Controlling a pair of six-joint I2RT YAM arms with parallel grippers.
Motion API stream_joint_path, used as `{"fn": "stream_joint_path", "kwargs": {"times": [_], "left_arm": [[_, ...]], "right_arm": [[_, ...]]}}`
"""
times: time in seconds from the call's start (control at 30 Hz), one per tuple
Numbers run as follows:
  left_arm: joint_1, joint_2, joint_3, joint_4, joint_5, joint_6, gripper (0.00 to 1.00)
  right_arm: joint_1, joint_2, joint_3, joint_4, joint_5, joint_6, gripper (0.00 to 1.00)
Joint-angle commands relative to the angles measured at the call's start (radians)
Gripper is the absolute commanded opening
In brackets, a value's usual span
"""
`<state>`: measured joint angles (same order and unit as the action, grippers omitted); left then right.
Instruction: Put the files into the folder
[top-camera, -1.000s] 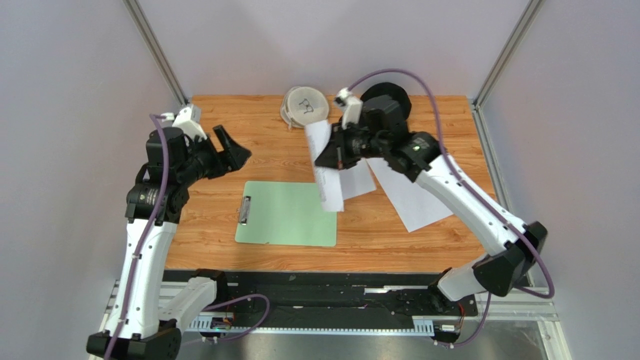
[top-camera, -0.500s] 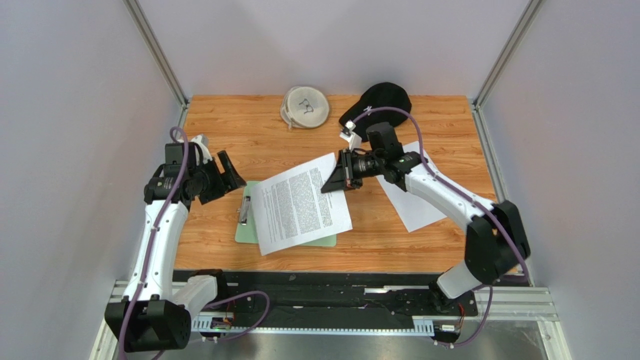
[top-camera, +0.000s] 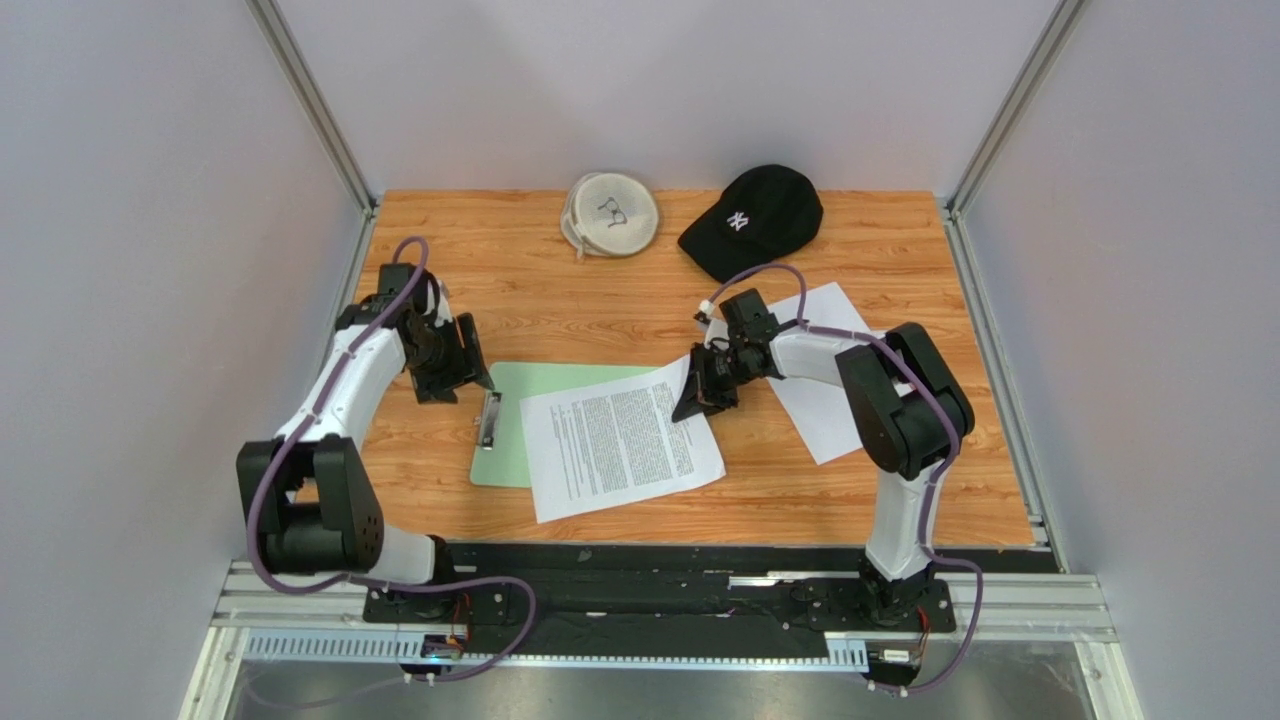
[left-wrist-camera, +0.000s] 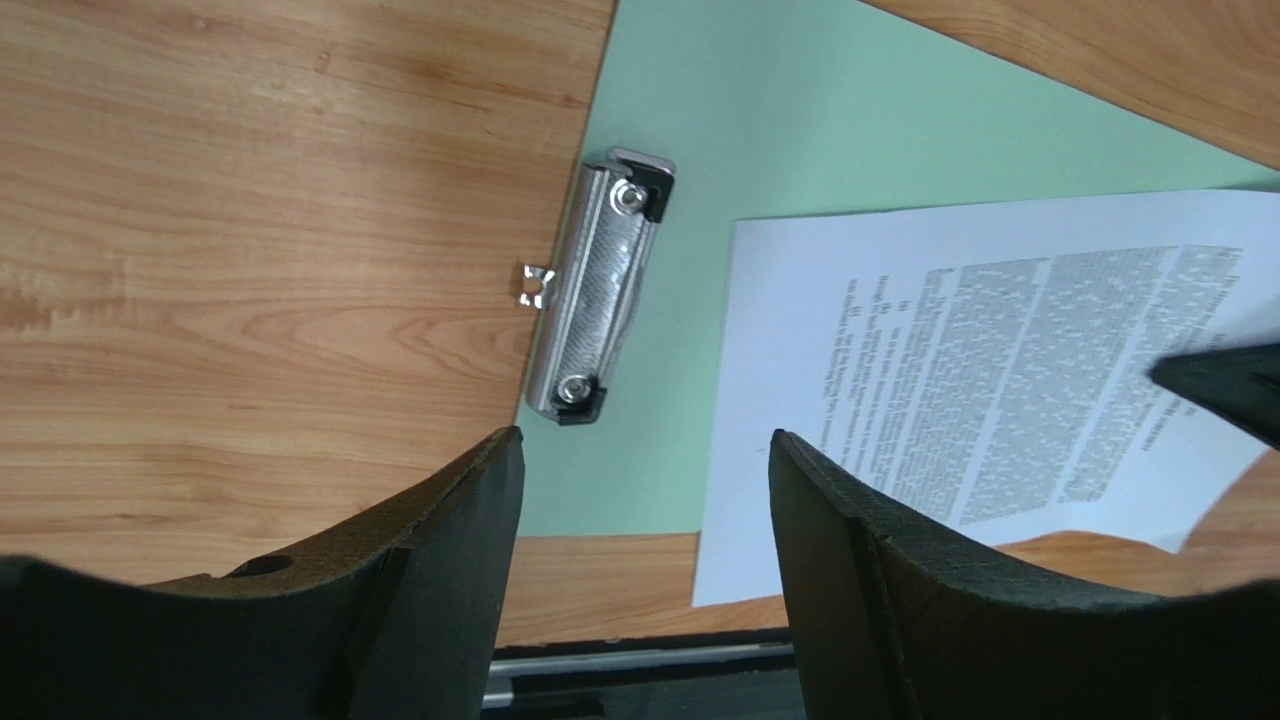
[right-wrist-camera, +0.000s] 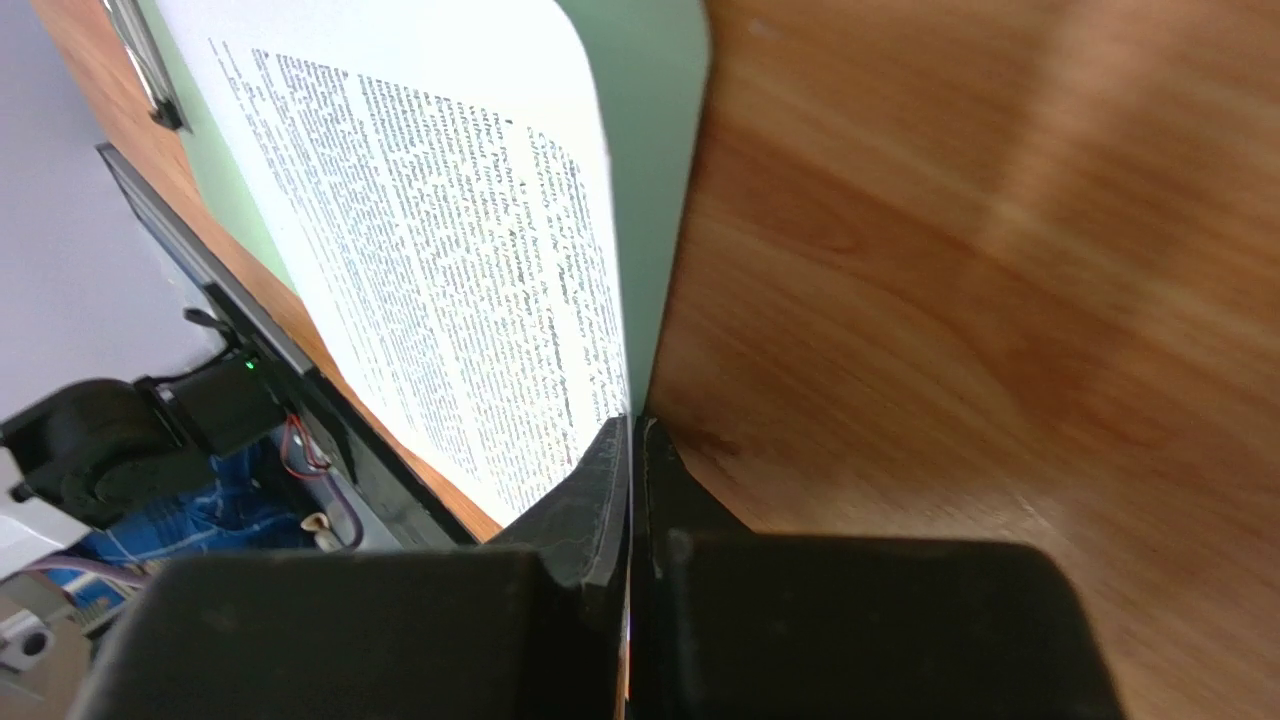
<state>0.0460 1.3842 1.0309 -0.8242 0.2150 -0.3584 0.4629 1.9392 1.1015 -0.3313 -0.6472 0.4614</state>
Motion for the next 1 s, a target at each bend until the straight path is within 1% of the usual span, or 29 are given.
{"fn": "stream_joint_path", "kwargs": {"times": [0.0, 0.03, 0.07, 0.1, 0.13, 0.17, 0.27, 0.3, 0.37, 0.43, 0.63, 0.73, 0.87, 0.97], "left_arm": [[-0.031, 0.113, 0.086, 0.011, -0.115, 0.11, 0.67], [-0.035, 0.159, 0.093, 0.007, -0.099, 0.125, 0.66], [-0.041, 0.176, 0.097, 0.01, -0.103, 0.157, 0.66], [-0.041, 0.205, 0.101, 0.014, -0.126, 0.173, 0.66], [-0.072, 0.219, 0.107, 0.01, -0.179, 0.185, 0.65], [-0.075, 0.231, 0.116, 0.002, -0.187, 0.208, 0.64], [-0.081, 0.272, 0.126, 0.002, -0.195, 0.239, 0.63], [-0.096, 0.307, 0.145, -0.012, -0.212, 0.245, 0.63], [-0.121, 0.328, 0.152, -0.02, -0.235, 0.254, 0.66], [-0.13, 0.348, 0.147, -0.018, -0.244, 0.242, 0.66], [-0.136, 0.371, 0.129, -0.02, -0.263, 0.246, 0.55], [-0.158, 0.372, 0.13, -0.023, -0.279, 0.253, 0.49], [-0.166, 0.387, 0.123, -0.026, -0.287, 0.256, 0.48], [-0.167, 0.397, 0.12, -0.03, -0.264, 0.257, 0.52]], "right_arm": [[-0.012, -0.028, -0.061, 0.135, 0.046, 0.111, 0.0], [-0.012, -0.023, -0.071, 0.199, 0.029, 0.135, 0.0], [-0.012, -0.022, -0.086, 0.228, 0.02, 0.178, 0.0], [-0.012, -0.023, -0.097, 0.257, 0.005, 0.195, 0.0], [-0.012, -0.023, -0.112, 0.305, -0.003, 0.204, 0.0], [-0.012, -0.023, -0.114, 0.316, -0.009, 0.212, 0.0], [-0.012, -0.014, -0.091, 0.302, -0.02, 0.194, 0.0], [-0.013, -0.013, -0.083, 0.293, -0.019, 0.185, 0.0], [-0.017, -0.008, -0.077, 0.29, -0.022, 0.178, 0.0], [-0.029, -0.008, -0.077, 0.287, -0.019, 0.177, 0.0], [-0.061, -0.016, -0.084, 0.29, -0.043, 0.166, 0.0], [-0.064, -0.016, -0.097, 0.307, -0.051, 0.171, 0.0], [-0.064, -0.014, -0.104, 0.322, -0.065, 0.177, 0.0], [-0.064, -0.017, -0.109, 0.322, -0.065, 0.178, 0.0]]}}
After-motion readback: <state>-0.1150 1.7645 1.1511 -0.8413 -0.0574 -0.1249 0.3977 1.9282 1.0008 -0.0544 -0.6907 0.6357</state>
